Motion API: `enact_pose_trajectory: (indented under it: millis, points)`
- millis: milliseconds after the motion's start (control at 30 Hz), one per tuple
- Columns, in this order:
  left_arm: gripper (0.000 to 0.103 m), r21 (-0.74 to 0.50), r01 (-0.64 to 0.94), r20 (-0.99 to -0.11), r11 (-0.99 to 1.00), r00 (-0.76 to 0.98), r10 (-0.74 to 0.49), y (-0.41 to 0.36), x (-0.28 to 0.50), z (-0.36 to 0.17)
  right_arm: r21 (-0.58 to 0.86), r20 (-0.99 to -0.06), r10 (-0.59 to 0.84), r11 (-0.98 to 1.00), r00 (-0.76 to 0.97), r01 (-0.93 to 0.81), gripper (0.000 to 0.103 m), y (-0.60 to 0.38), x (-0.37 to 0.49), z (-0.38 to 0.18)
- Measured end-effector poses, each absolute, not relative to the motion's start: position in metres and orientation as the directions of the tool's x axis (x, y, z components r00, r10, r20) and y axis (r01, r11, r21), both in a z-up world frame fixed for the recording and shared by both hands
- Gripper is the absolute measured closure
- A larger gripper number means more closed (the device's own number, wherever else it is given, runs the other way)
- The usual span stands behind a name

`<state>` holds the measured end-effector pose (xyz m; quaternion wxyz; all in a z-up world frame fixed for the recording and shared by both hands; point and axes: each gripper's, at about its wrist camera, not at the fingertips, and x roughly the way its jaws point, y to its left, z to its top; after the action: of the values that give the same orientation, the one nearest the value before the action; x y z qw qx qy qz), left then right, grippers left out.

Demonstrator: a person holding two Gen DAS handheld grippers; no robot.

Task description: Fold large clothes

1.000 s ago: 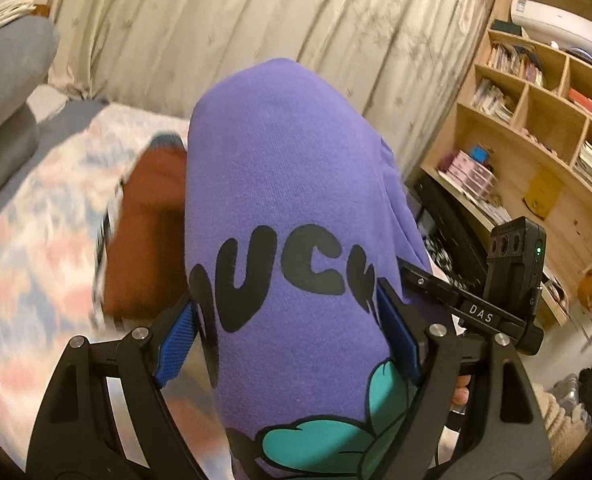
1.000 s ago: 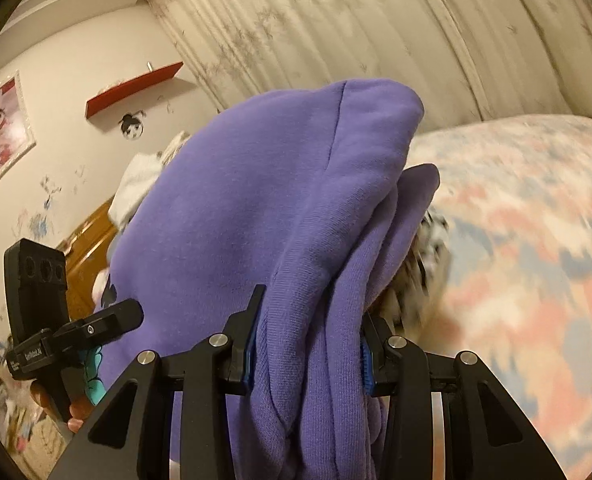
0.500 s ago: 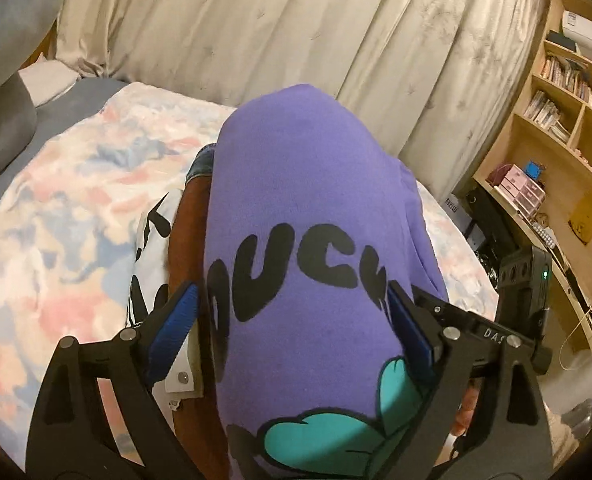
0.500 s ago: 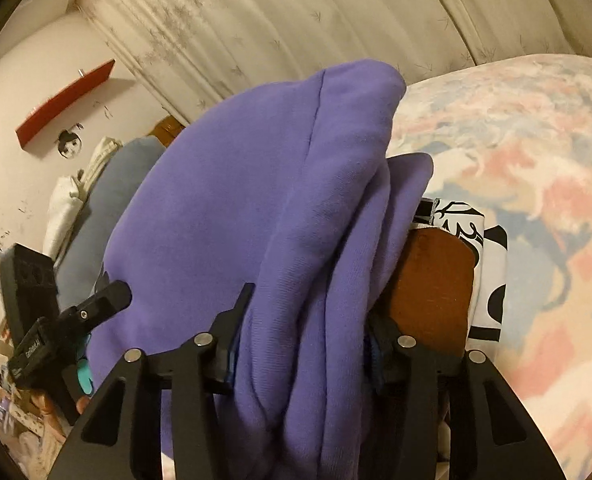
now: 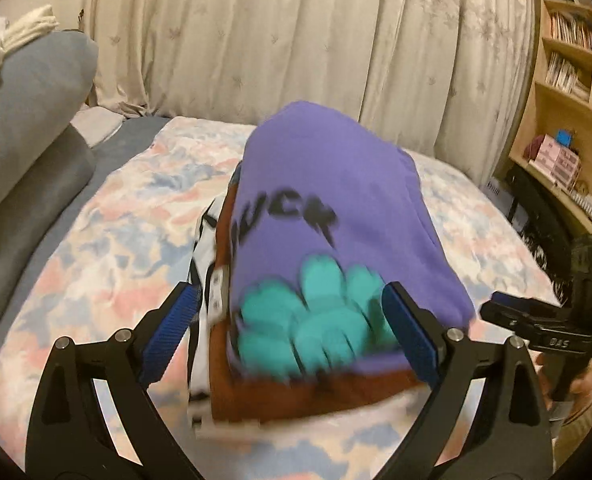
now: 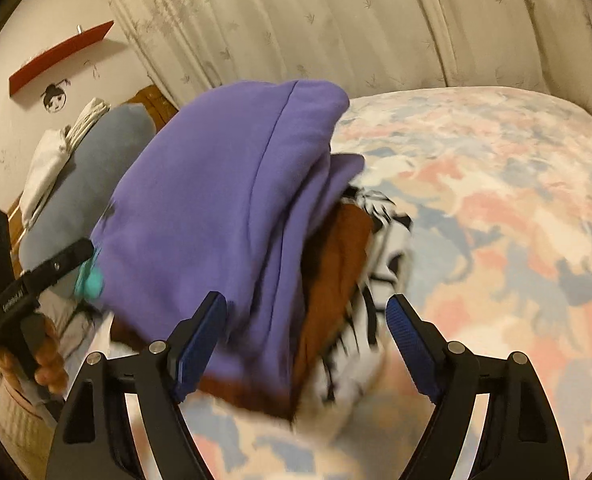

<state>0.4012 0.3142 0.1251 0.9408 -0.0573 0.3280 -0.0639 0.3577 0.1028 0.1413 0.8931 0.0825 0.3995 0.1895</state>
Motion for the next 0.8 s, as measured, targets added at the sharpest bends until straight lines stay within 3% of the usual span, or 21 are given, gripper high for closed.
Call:
enact_pose_trajectory:
  millis: [233, 533, 800]
  points:
    - [0.01, -0.086, 0.111, -0.63, 0.99, 0.764, -0.141, 0.262, 0.305, 0.134, 0.235, -0.706, 0.363, 0.93, 0.608, -0.283, 0.02, 0.063, 0.233, 0.175]
    - [0.01, -0.148, 0.139, -0.617, 0.979, 0.761, -0.201, 0.197, 0.191, 0.134, 0.222, -0.708, 0.336, 0.941, 0.621, -0.257, 0.02, 0.016, 0.088, 0.207]
    - [0.01, -0.157, 0.139, -0.652, 0.978, 0.729, -0.208, 0.136, 0.121, 0.117, 0.179, -0.735, 0.251, 0.968, 0.63, -0.177, 0.02, -0.038, -0.013, 0.196]
